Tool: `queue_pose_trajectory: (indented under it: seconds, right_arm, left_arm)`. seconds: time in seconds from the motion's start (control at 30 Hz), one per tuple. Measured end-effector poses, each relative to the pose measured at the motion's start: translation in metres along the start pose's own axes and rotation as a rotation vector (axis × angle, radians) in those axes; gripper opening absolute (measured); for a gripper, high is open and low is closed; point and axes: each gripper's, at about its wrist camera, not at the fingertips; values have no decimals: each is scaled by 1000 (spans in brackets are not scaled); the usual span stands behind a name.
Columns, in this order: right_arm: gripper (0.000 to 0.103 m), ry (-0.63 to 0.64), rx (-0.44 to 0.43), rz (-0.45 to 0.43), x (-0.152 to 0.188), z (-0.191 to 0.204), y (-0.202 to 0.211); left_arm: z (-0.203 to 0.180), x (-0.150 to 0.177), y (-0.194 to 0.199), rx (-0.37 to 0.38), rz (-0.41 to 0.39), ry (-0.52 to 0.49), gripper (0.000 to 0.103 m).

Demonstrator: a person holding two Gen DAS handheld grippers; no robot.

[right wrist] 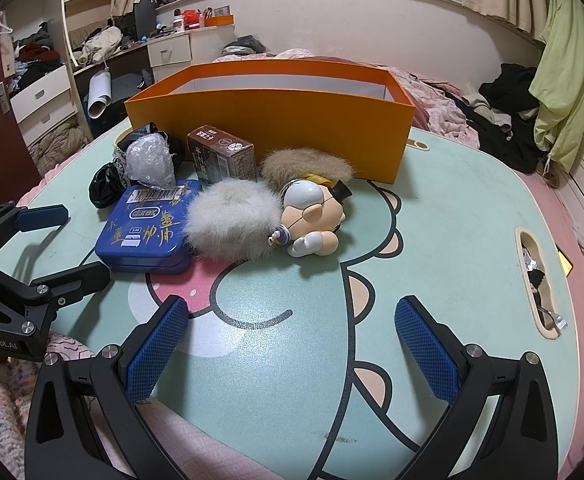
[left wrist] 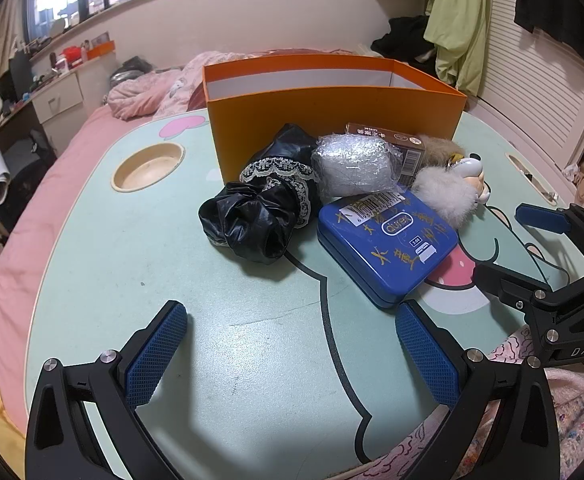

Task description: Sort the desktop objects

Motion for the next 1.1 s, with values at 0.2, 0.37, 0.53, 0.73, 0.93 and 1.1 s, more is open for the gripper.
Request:
queue_pose_trajectory:
  seconds: [0.2, 0.37, 0.53, 0.73, 0.93, 1.1]
  right_arm:
    - [103, 0, 0, 0, 0, 0, 0]
    - [103, 1, 0, 1, -1, 0, 0]
    - [100, 5, -4, 17, -1, 0, 1]
    - [84, -59, -104, -49, -46, -14, 33]
    - [55, -226, -224, 105, -154, -42, 5]
    - [47, -292, -175, 367, -185, -47, -71]
  left_arm:
    - [0, 0, 0, 0, 0, 0, 103]
    - [0, 1, 1, 0, 0, 0, 103]
    - [0, 0, 1, 1, -1, 1, 103]
    - [0, 0, 0, -1, -1, 1, 103]
    - [0, 1, 0, 1, 1, 1, 103]
    - [-1, 1, -1, 2, 0, 0, 103]
Point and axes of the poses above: each gripper's, at about its wrist camera, not at the fingertips, and y roughly against the way its jaws point, z to its left, x to its underside, and after that the axes turned 3 degrees about x, right-handed
